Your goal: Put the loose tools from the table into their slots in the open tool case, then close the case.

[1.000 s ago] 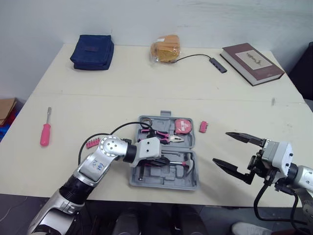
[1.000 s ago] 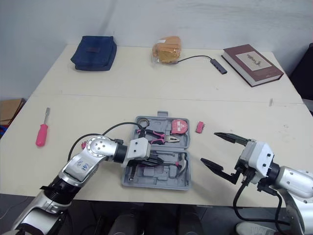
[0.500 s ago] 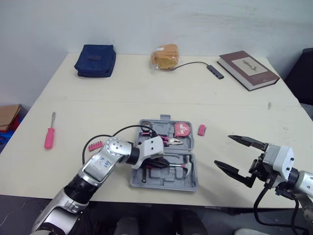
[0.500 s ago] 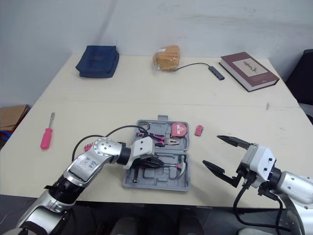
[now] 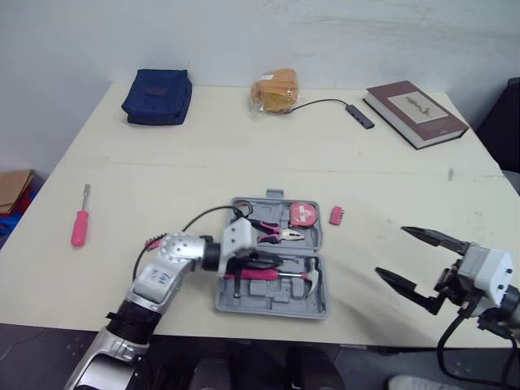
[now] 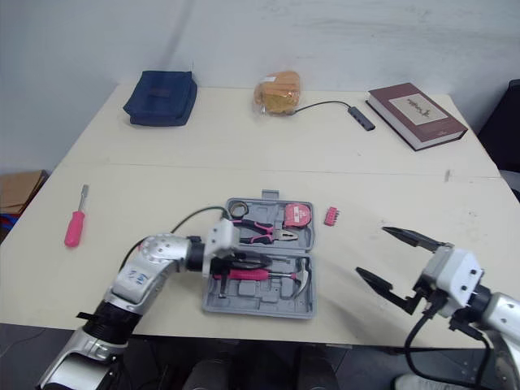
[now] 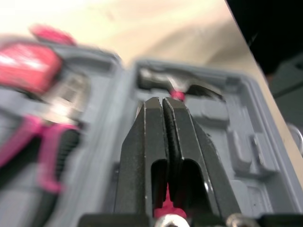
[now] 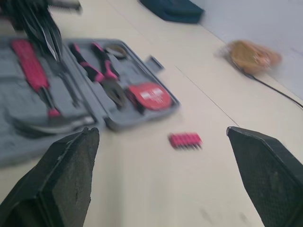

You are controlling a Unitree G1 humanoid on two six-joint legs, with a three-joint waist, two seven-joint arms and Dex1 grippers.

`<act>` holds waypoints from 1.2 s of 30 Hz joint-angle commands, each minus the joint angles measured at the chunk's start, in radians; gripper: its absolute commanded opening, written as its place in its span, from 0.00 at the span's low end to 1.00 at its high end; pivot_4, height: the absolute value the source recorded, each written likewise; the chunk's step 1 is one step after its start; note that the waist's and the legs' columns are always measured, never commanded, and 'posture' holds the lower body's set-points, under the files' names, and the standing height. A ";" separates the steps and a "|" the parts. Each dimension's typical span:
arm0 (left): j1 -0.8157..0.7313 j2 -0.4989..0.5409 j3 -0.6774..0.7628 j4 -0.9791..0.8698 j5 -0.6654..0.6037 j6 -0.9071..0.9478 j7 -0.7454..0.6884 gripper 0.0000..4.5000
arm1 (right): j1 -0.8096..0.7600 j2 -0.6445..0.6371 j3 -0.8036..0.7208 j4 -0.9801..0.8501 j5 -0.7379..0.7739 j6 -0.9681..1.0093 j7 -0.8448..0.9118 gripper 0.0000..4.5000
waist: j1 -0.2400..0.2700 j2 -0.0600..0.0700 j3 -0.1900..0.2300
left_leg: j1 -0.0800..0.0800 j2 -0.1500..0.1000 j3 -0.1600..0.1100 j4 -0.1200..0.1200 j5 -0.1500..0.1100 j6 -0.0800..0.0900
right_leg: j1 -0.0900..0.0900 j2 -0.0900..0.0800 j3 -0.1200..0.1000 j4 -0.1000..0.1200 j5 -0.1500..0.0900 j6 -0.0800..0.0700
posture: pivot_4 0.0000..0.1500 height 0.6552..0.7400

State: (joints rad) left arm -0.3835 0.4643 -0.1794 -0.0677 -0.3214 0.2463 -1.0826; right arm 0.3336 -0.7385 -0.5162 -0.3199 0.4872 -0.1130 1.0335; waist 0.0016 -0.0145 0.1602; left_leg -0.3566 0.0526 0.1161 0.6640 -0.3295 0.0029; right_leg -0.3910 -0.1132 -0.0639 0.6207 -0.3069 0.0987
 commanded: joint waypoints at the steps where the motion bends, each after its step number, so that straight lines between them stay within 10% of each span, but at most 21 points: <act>1: 0.037 0.053 0.130 -0.046 -0.104 -0.022 -0.038 0.20 | 0.008 -0.036 -0.095 0.104 0.005 -0.078 0.069 1.00 | -0.002 0.001 0.001 | 0.000 0.000 0.001 0.000 0.000 0.000 | 0.000 0.000 -0.001 0.000 0.000 0.000 | 1.00 1.00; 11: 0.347 0.221 0.653 0.131 -0.068 -0.264 0.160 0.98 | -0.076 -0.084 -0.241 0.607 -0.088 -0.344 0.048 1.00 | -0.013 0.001 0.015 | 0.002 0.002 0.004 -0.001 -0.001 0.000 | -0.001 -0.003 -0.004 -0.001 0.000 0.001 | 1.00 1.00; 24: 0.540 0.358 1.126 0.598 -0.128 -0.285 0.401 0.98 | -0.043 -0.120 -0.303 1.064 -0.102 -0.567 -0.021 1.00 | -0.011 0.002 0.017 | 0.002 0.008 0.005 -0.005 -0.005 -0.007 | -0.004 -0.001 -0.003 -0.001 -0.002 -0.004 | 1.00 1.00; 36: 0.574 0.362 1.124 0.679 -0.147 -0.282 0.465 0.98 | -0.083 -0.102 -0.245 1.141 -0.061 -0.608 -0.011 1.00 | -0.034 0.001 0.017 | 0.006 0.010 0.007 -0.011 -0.005 -0.015 | -0.005 -0.002 0.000 -0.002 -0.002 -0.006 | 1.00 1.00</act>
State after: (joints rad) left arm 0.1955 0.8196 0.9363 0.6652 -0.4413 -0.0270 -0.6072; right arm 0.2536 -0.8455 -0.7631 0.8575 0.3973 -0.7178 1.0107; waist -0.0329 -0.0133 0.1769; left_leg -0.3505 0.0627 0.1233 0.6524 -0.3344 -0.0123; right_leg -0.3956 -0.1148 -0.0633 0.6187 -0.3086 0.0921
